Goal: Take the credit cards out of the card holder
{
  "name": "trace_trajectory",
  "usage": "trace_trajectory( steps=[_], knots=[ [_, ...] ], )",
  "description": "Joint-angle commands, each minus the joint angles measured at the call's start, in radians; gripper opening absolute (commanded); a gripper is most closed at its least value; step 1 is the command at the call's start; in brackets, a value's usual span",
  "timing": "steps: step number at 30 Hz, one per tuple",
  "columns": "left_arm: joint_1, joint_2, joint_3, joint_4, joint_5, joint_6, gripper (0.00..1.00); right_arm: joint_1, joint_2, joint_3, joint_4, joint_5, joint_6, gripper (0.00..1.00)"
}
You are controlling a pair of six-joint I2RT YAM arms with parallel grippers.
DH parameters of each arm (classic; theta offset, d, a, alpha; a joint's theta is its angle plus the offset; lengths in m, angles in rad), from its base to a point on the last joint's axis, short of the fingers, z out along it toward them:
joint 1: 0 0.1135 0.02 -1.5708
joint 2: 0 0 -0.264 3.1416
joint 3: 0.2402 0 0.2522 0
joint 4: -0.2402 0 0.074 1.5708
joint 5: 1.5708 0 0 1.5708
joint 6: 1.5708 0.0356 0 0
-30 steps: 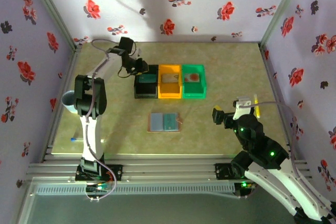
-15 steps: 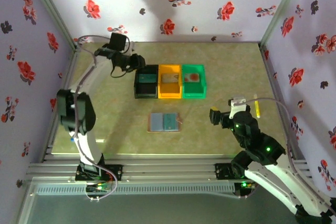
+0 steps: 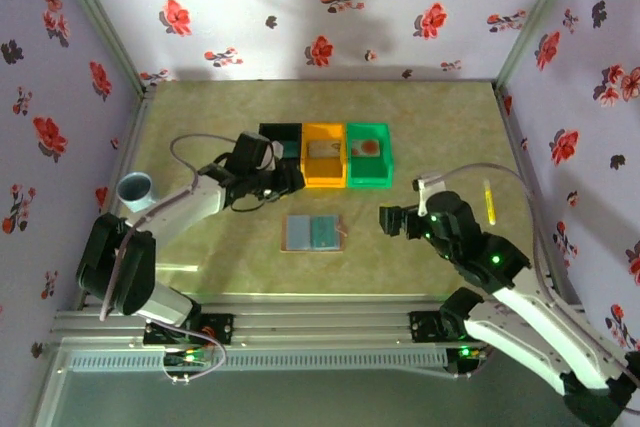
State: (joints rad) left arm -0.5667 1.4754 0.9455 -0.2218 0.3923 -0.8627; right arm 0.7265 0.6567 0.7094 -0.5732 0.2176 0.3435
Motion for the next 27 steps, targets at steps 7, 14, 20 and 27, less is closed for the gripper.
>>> trace_trajectory(
  steps=[7,14,20,27],
  knots=[
    [-0.141,-0.037,-0.18,0.399,-0.048,-0.274,0.4,0.109,0.181,-0.022,0.18,-0.08,0.188,0.94],
    [-0.244,0.039,-0.239,0.547,-0.086,-0.366,0.4,0.135,0.289,-0.045,0.234,-0.086,0.266,0.89],
    [-0.262,0.077,-0.305,0.636,-0.117,-0.42,0.4,0.138,0.299,-0.081,0.279,-0.084,0.307,0.85],
    [-0.278,0.051,-0.328,0.574,-0.167,-0.4,0.4,0.14,0.333,-0.113,0.328,-0.117,0.351,0.81]
  ],
)
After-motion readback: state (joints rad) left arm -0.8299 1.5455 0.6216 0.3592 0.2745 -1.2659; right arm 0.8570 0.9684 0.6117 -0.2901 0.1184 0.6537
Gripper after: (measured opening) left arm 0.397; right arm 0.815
